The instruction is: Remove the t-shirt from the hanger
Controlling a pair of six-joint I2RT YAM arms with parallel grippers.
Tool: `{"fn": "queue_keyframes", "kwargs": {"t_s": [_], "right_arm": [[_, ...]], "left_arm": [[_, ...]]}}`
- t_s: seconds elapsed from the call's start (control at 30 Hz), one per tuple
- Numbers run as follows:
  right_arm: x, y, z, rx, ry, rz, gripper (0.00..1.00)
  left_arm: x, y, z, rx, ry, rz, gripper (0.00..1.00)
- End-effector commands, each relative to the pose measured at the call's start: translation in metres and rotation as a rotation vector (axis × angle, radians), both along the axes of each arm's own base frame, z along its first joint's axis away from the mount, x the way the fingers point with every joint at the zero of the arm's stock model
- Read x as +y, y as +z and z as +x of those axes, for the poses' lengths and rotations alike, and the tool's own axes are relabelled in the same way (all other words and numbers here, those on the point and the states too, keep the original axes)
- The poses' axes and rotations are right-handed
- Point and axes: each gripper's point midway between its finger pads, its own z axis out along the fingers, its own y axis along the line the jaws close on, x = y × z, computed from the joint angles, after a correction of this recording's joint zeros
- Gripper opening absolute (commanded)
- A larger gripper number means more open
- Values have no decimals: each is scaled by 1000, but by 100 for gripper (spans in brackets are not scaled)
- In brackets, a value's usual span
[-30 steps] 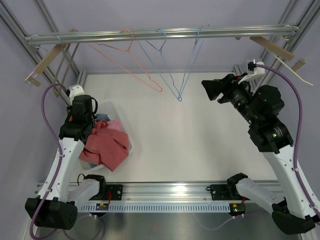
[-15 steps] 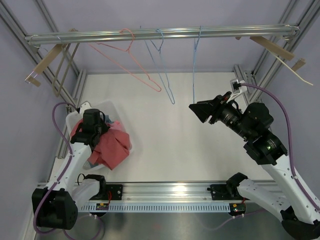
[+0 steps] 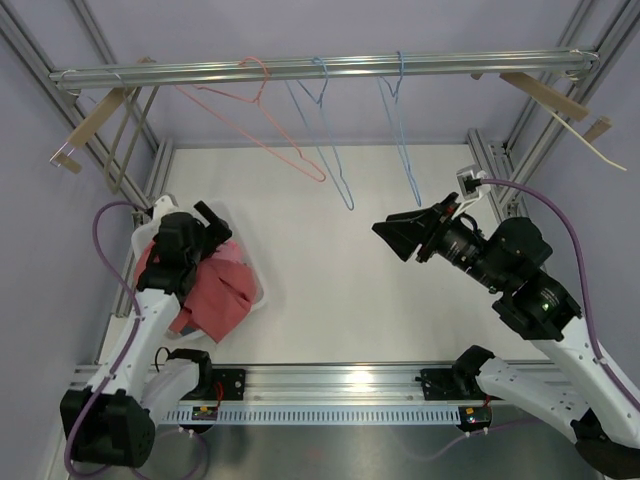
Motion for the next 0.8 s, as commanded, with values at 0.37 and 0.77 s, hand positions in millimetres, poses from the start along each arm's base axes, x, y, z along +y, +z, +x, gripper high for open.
{"fn": "queue_keyframes", "kwargs": {"t_s": [0.37, 0.77], "right_arm": [[-4, 58, -40, -104, 118, 95, 59], [-90, 82, -99, -259, -15, 107, 99]], "left_arm": [[-68, 158, -29, -365, -387, -158, 99], [-114, 275, -170, -798, -846, -102, 99]]}}
